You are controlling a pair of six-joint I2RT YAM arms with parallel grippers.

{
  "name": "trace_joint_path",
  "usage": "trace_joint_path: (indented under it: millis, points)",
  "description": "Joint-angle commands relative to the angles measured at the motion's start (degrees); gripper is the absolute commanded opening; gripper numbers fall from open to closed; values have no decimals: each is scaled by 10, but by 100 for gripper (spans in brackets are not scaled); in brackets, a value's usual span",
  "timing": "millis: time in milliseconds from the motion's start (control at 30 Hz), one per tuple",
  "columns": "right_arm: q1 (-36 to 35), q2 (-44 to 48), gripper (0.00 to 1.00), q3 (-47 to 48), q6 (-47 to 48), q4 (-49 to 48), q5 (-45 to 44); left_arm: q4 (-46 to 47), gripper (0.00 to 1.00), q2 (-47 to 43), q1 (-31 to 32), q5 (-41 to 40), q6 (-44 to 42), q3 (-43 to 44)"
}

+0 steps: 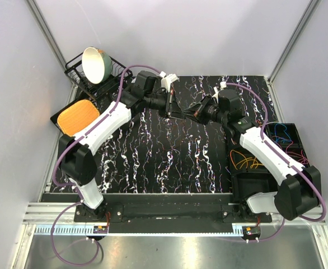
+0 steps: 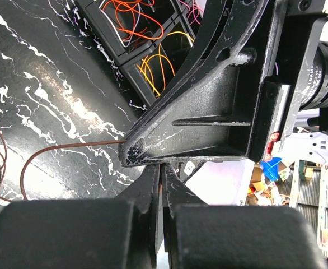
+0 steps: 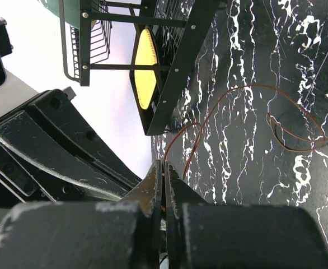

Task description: Untangle the cables

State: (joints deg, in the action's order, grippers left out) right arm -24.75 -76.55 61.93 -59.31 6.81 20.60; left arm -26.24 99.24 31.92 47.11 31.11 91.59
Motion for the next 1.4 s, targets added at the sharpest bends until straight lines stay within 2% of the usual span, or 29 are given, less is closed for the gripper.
trace_joint_path:
  millis: [0,33,67,100,133,233,433,567,733,933,1100,1367]
  points:
    - [-7,18,0,35,0,7,-1,-5,4,-12,4,-18,-20,28]
    - [-7,22,0,40,2,11,-5,-13,10,-15,4,-23,-25,29]
    - [-7,25,0,43,9,15,-9,-17,22,-18,4,-27,-27,30]
    - [-7,32,0,46,13,27,-20,-21,47,-26,3,-35,-31,28]
    - [-7,36,0,56,17,34,-25,-35,65,-33,4,-55,-39,26]
    - [-6,44,0,86,53,70,-50,-68,99,-75,3,-113,-65,9]
    - [-6,51,0,174,118,151,-119,-116,99,-208,-12,-237,-96,-64]
    - [-6,52,0,231,148,201,-175,-129,99,-309,-45,-315,-104,-147]
    - [-6,55,0,320,190,263,-230,-170,99,-398,-54,-420,-130,-227]
    - [-7,59,0,447,237,334,-308,-170,99,-478,-55,-465,-125,-336]
    - [-6,58,0,564,283,399,-384,-159,99,-524,-54,-496,-119,-389]
    - [-6,83,0,679,341,464,-495,-151,99,-535,-53,-505,-117,-401]
